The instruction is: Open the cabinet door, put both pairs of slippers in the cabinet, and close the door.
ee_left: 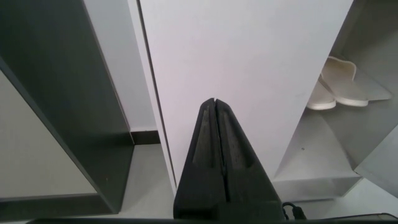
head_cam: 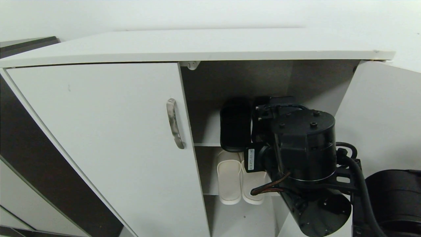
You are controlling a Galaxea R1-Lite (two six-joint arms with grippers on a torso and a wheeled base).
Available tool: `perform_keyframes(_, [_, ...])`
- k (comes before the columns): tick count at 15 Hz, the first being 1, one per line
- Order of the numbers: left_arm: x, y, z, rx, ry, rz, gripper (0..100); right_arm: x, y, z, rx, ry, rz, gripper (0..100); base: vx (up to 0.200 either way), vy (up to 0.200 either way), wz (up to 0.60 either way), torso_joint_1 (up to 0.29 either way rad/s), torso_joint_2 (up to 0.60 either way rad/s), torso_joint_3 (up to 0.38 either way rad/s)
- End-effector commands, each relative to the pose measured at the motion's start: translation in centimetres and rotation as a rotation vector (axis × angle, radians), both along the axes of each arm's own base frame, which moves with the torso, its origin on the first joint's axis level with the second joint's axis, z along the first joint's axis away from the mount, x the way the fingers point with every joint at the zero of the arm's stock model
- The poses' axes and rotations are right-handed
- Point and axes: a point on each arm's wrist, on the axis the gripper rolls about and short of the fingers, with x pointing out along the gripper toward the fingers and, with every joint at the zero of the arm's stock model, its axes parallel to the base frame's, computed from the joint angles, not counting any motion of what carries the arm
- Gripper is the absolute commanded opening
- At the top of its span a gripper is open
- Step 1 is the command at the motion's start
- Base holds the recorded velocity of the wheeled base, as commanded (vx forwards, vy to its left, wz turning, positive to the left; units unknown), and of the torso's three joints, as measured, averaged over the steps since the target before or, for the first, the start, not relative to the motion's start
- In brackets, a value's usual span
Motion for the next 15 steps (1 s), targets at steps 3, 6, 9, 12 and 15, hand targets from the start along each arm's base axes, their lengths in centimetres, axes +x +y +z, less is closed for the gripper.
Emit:
perform_keyframes(3, [0.0,0.0,0.0,-0.001,0.0,0.0,0,0.1,0.0,-0.6,-0.023,0.011,-0.002,0,-0.133,0.0,0.0,0.003,0.0,0.003])
perform_keyframes(6, [0.0,0.0,0.0,-0.001,0.0,0.0,0,0.0,-0.1,-0.8,-0.037,0.013,0.0,0,-0.2,0.0,0.0,0.006,0.01,0.001])
perform_keyframes(9, [0.0,0.0,0.0,-0.001,0.0,0.0,0,-0.1,-0.2,-1.2,-0.049,0.019,0.0,0,-0.2,0.0,0.0,0.002,0.0,0.002])
perform_keyframes(12, [0.0,0.0,0.0,-0.001,0.0,0.0,0,-0.1,-0.3,-1.4,-0.053,0.023,0.0,0,-0.2,0.0,0.0,0.004,0.0,0.002])
perform_keyframes(15, [0.0,0.0,0.0,-0.001,0.0,0.0,0,-0.1,-0.3,-1.4,-0.046,0.017,0.0,0,-0.2,0.0,0.0,0.006,0.0,0.001])
